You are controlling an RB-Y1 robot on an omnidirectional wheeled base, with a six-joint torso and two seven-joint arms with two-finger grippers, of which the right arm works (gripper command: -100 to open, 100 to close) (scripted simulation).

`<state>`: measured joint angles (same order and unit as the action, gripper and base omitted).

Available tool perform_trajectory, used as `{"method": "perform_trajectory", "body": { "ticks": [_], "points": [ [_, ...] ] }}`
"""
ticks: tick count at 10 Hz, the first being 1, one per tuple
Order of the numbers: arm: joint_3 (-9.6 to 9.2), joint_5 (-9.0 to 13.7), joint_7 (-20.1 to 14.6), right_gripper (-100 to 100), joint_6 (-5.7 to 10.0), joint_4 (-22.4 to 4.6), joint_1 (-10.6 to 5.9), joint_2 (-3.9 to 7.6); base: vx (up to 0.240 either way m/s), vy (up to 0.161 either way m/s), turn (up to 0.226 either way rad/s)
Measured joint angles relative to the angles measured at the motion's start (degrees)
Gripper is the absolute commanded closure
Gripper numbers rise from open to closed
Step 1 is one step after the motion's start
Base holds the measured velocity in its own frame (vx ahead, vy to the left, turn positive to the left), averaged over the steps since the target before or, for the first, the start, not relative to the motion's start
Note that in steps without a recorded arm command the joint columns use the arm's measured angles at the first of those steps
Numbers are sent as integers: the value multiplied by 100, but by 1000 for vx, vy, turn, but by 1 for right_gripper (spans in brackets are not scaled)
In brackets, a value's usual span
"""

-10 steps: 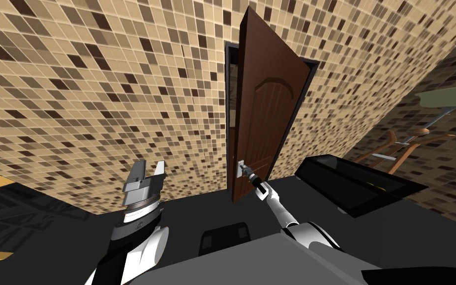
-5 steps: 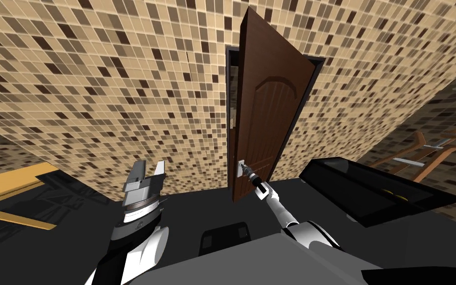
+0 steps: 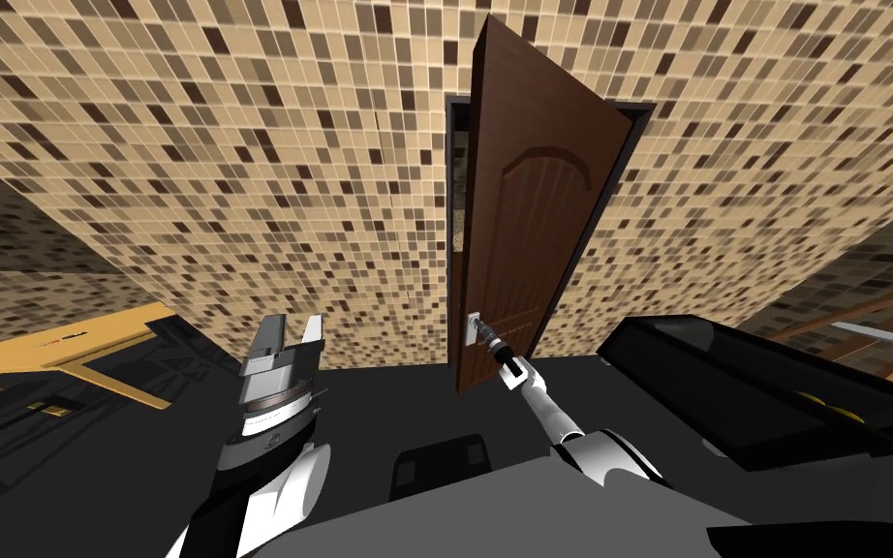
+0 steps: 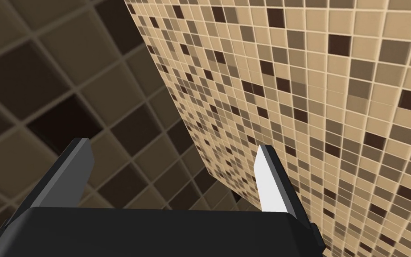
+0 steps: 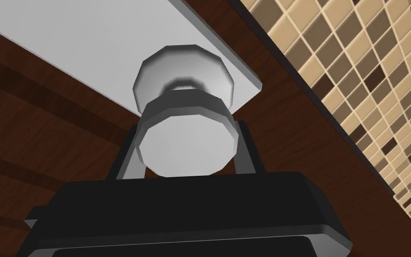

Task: Pull the door open

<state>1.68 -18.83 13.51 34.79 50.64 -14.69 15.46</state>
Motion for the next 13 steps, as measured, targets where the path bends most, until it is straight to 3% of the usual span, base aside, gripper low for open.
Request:
{"method": "perform_trajectory", "body": {
  "ticks": [2,4,6,13],
  "points": [
    [-34,352,-298,100,-33,-50,-48,17,-76,-73,113],
    [-98,605,-574,100,-114,75,26,32,-67,-54,143],
    [-120,883,-826,100,-71,-62,-46,52,-50,-41,78],
    [-281,1921,-1740,100,-167,-98,-69,129,-63,-52,125]
  ]
}}
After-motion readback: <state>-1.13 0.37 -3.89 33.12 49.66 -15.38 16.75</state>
